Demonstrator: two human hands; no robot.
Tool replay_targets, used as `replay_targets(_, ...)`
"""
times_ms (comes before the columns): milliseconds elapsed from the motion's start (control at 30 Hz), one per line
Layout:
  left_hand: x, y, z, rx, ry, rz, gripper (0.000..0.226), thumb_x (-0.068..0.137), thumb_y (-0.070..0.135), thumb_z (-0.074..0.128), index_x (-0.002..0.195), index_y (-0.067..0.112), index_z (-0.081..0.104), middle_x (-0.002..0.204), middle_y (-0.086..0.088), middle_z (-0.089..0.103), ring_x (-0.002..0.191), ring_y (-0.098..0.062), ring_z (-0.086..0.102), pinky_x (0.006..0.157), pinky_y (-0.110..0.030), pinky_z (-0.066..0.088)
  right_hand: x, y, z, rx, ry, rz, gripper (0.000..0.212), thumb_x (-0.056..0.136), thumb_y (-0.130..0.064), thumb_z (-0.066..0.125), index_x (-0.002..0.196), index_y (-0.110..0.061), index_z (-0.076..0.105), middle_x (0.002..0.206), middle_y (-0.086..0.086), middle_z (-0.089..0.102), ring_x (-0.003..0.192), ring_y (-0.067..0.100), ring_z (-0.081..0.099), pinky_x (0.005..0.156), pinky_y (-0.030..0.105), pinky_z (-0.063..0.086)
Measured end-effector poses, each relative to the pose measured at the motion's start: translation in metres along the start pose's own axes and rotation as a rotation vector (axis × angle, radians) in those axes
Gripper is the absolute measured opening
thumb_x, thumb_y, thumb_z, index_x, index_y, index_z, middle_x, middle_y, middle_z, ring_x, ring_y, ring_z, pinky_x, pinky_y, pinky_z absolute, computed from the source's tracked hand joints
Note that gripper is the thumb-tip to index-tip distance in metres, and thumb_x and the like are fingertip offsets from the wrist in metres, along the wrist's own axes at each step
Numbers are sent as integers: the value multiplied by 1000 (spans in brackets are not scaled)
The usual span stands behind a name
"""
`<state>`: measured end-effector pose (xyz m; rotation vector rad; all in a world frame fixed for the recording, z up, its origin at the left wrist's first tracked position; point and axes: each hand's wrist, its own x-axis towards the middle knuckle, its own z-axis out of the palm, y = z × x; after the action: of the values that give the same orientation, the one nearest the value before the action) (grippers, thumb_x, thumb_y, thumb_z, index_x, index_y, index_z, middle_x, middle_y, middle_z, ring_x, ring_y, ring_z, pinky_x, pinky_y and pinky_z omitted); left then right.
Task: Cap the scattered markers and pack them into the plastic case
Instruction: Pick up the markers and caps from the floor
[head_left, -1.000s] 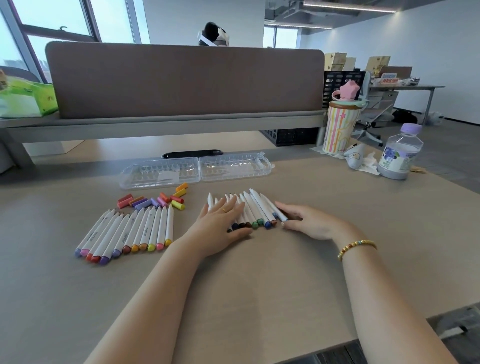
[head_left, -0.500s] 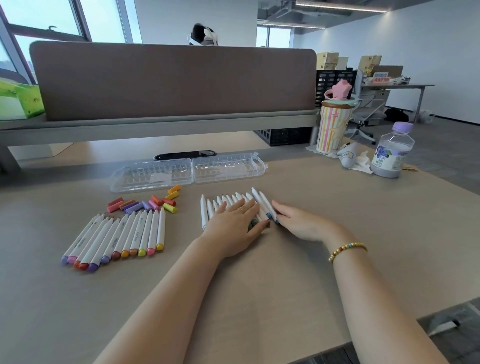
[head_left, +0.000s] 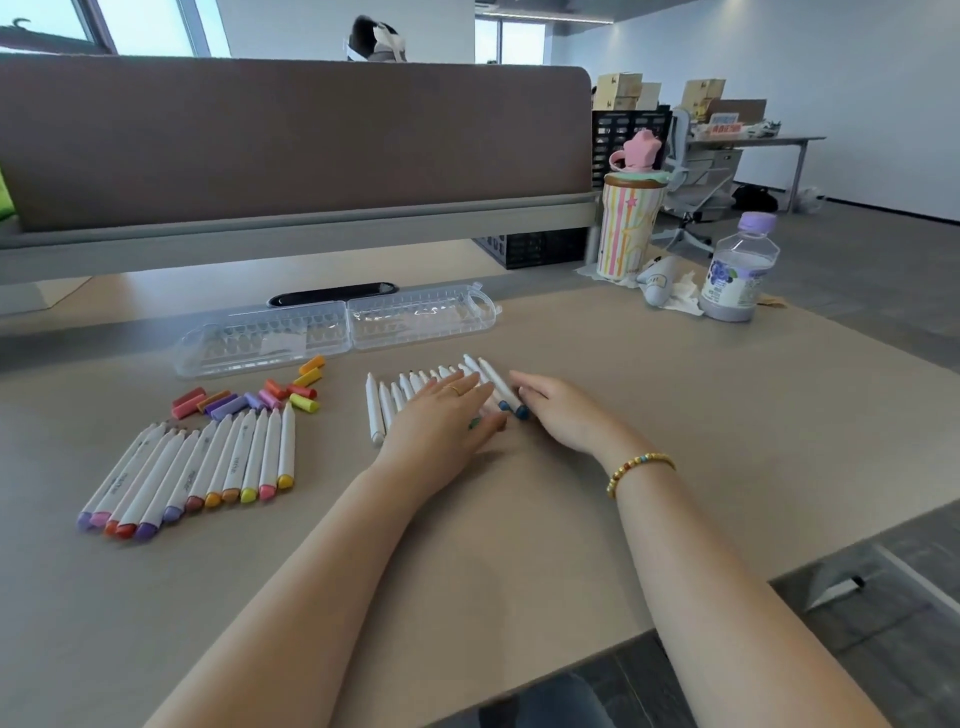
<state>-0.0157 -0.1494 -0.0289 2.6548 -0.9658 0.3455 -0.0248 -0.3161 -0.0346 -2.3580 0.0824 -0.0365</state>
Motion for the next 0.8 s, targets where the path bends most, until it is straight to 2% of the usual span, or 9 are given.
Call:
replay_targets(133, -6, 19, 2, -105, 32, -126, 35, 98, 28, 41, 127, 14, 55, 135, -2, 52, 126, -20, 43, 93, -30, 38, -31, 6, -2, 46, 106, 21, 41, 103, -16, 32, 143, -11, 39, 148, 4, 39, 137, 17, 34, 109, 23, 23)
replay_targets(200, -11, 36, 1, -177, 58, -171, 32, 97, 21, 42, 123, 9, 57, 128, -7, 57, 116, -24, 50, 86, -32, 41, -57, 13, -7, 73, 161, 29, 41, 102, -16, 32, 142, -9, 40, 147, 5, 41, 137, 18, 36, 110, 25, 24)
replay_targets(267, -15, 62, -2, -235, 70, -169, 34, 96, 19, 42, 126, 9, 55, 126, -12, 58, 114, -27, 53, 88, -33, 41, -85, 23, -19, 91, 228, 43, 40, 102, -16, 33, 140, -8, 42, 145, 5, 43, 135, 19, 38, 109, 25, 26)
replay_targets(367, -16, 110, -5, -256, 83, -85, 37, 97, 20, 40, 132, 12, 50, 126, -16, 57, 112, -31, 54, 89, -33, 43, -122, 42, -46, 108, 342, 79, 38, 102, -19, 35, 137, -8, 47, 141, 7, 48, 132, 21, 43, 106, 26, 30)
replay_targets(533, 1, 218, 14, -335, 110, 92, 34, 97, 18, 41, 127, 13, 55, 118, -14, 59, 105, -30, 57, 85, -32, 45, -189, 94, -110, 148, 585, 133, 36, 101, -20, 36, 131, -9, 54, 132, 7, 56, 123, 22, 50, 100, 28, 36)
replay_targets(667, 13, 322, 63, -381, 9, 229, 32, 96, 18, 41, 123, 13, 57, 111, -17, 62, 97, -33, 60, 82, -35, 49, -263, 170, -153, 145, 808, 242, 32, 100, -15, 37, 121, -10, 61, 123, 7, 62, 112, 20, 55, 86, 23, 38)
replay_targets(800, 4, 416, 132, -414, -152, 372, 32, 96, 17, 40, 122, 11, 57, 113, -15, 62, 103, -31, 59, 87, -37, 46, -334, 260, -171, 205, 936, 463, 33, 97, -8, 36, 117, -11, 62, 114, 4, 65, 105, 16, 59, 85, 22, 43)
